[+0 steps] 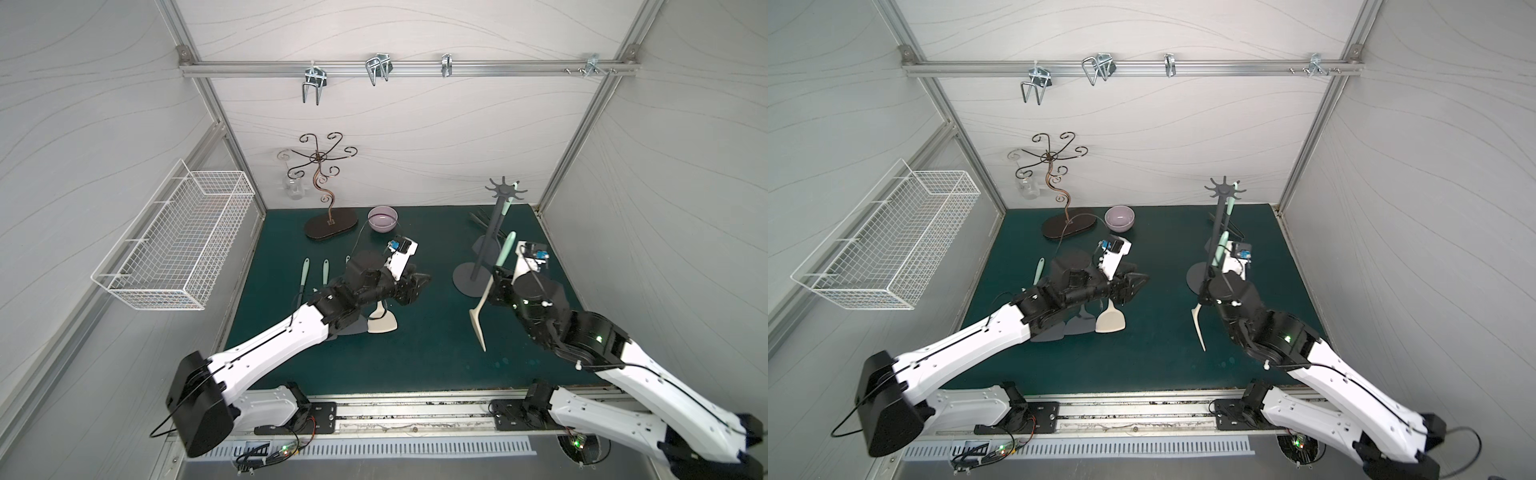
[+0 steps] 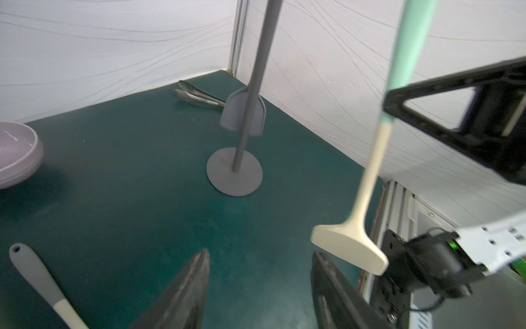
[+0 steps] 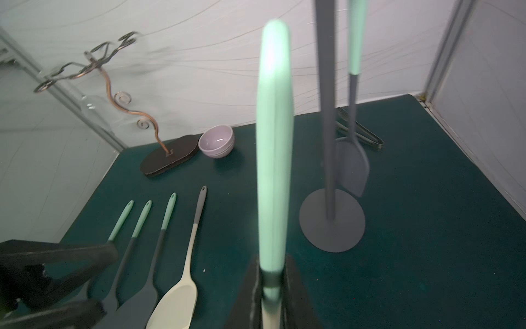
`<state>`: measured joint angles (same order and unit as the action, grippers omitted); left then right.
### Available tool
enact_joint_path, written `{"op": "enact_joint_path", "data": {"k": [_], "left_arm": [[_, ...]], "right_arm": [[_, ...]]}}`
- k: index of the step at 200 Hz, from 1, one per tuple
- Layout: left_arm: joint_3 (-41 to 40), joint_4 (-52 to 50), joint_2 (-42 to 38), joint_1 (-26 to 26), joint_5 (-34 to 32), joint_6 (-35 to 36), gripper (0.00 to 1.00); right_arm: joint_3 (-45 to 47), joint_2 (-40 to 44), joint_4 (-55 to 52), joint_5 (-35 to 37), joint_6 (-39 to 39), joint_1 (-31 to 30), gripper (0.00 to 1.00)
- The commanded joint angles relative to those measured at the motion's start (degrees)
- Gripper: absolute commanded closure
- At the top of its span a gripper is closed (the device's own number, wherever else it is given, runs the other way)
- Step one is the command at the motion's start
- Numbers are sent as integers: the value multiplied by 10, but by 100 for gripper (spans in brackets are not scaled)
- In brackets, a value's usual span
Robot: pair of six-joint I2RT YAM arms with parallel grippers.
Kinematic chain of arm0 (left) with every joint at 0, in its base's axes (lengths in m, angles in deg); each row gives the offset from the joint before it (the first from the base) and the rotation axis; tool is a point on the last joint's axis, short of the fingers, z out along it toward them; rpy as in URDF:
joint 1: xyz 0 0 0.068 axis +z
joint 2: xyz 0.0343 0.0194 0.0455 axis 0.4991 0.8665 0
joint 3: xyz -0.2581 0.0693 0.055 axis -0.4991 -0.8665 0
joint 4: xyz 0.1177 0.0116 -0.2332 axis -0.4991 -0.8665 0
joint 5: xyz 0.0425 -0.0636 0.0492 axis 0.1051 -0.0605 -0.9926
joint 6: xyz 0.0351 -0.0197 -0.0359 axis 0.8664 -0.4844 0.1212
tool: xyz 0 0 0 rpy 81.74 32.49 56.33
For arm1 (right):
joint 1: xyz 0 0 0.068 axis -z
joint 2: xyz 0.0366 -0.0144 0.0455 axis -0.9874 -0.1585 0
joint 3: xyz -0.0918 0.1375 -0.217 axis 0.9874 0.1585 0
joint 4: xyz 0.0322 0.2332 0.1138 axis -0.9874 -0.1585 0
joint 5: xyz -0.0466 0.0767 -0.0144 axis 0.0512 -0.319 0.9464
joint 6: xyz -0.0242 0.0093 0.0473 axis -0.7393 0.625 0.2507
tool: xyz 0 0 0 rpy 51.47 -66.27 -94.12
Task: Take the spatula off the kitchen utensil rack
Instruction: Take off the spatula from the rack.
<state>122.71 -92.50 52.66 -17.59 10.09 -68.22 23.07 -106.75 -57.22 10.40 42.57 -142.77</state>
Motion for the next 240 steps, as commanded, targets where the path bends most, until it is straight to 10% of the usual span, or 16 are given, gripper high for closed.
{"op": "enact_joint_path", "data": {"k": [1,133,153,168,182,240], "left_arm": [[10,-56,-33,-32,-41,-36,38],[-13,129,62,-65,-87,-121,42],[13,111,86,-38,-51,-122,62],[22,97,93,-21,-23,-124,100],[17,94,86,-11,-12,-121,100],[11,74,57,75,165,-84,100]], "right_arm": [[-35,-64,42,106,16,-63,100],[-143,-158,62,-122,-8,-24,100],[-119,-142,79,-189,-9,6,100],[-109,-135,82,-217,-19,23,100],[-106,-130,83,-248,-40,38,100],[-97,-93,81,-568,-145,179,40]]}}
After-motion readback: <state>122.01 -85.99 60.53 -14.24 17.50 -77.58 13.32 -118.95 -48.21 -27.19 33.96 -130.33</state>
